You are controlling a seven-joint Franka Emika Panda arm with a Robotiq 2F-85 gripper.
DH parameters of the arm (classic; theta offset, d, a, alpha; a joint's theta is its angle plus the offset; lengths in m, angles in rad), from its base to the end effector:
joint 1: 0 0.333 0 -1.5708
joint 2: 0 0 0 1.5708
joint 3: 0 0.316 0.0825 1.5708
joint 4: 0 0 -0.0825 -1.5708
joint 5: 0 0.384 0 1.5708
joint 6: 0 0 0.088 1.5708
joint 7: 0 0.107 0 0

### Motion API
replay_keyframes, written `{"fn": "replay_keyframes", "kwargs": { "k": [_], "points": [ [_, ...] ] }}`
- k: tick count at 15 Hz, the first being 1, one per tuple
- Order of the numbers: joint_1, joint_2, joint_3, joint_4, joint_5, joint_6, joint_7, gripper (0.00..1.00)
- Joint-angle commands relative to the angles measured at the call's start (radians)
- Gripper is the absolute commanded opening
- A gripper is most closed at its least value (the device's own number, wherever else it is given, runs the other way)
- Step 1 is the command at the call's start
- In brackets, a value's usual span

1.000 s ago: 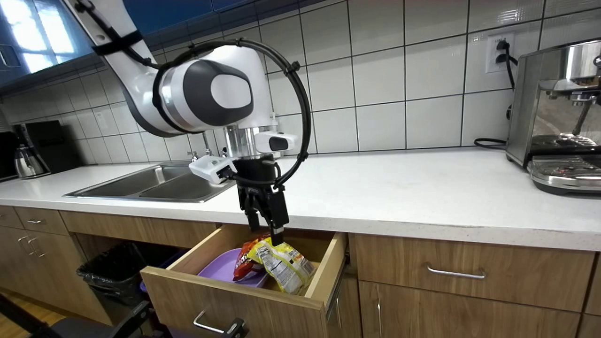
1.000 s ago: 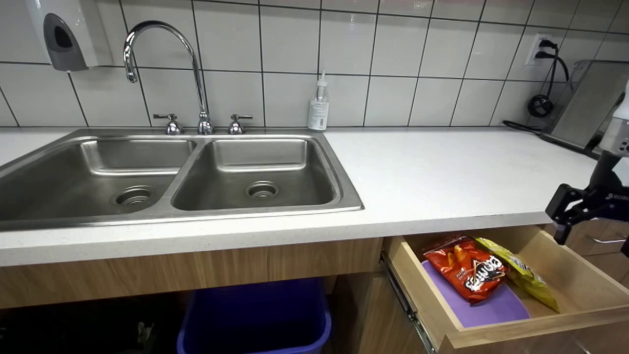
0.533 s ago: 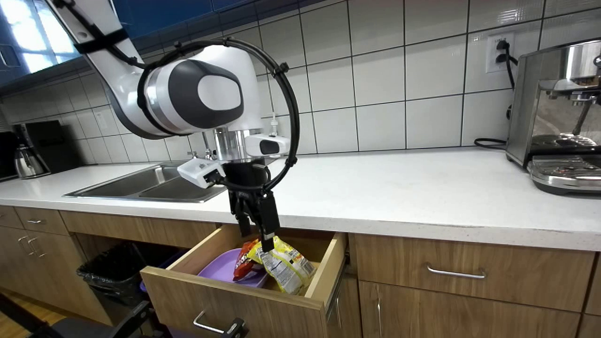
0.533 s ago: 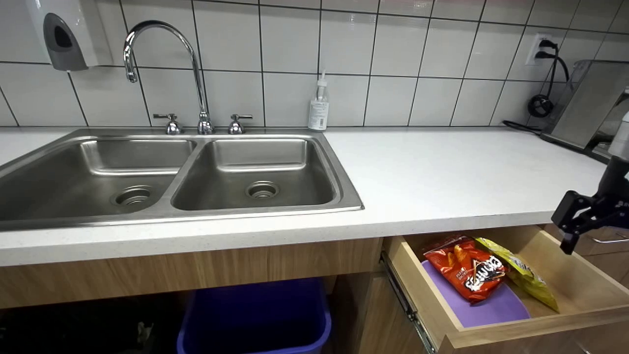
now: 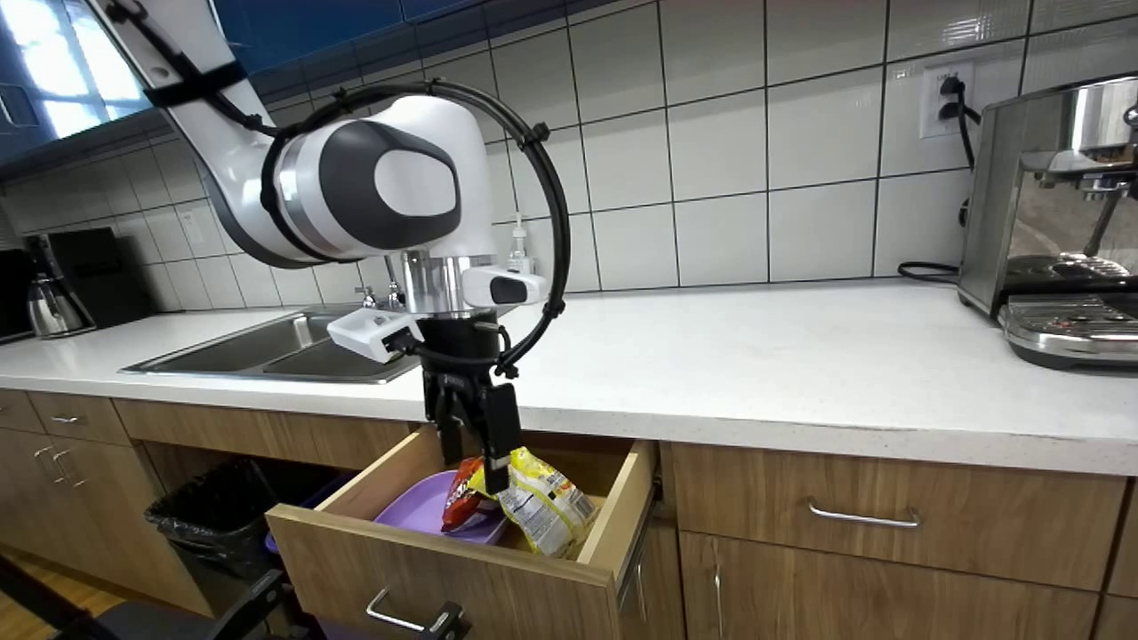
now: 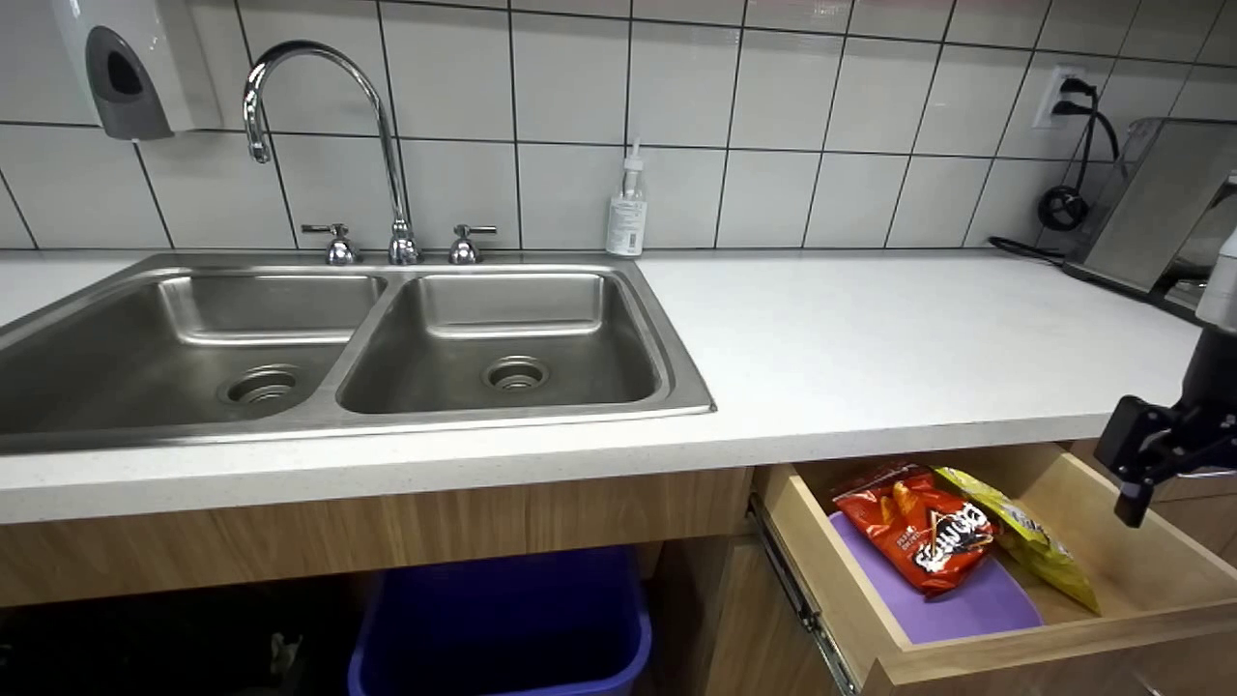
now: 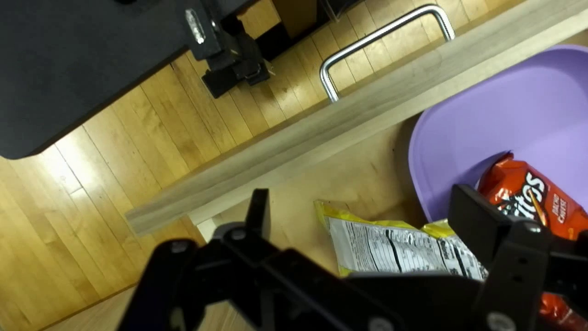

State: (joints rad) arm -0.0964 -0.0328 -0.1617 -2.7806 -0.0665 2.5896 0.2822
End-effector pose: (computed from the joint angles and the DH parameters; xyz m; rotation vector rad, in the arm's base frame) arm 0.3540 -0.0914 0.2089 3.0158 -0.7387 -0.2459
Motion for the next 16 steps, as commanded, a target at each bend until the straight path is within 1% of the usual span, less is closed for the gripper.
{"fn": "replay_keyframes", "kwargs": {
  "k": [1,4,8,16],
  "points": [
    [-0.010,-0.008,0.017,0.002,0.036,-0.086,-0.070,1.00],
    [-0.010,0.006,0.018,0.014,0.029,-0.142,-0.095,1.00],
    [-0.012,0.035,0.018,0.025,0.005,-0.179,-0.106,1.00],
    [-0.006,0.133,0.012,0.064,-0.055,-0.185,-0.096,1.00]
  ]
}}
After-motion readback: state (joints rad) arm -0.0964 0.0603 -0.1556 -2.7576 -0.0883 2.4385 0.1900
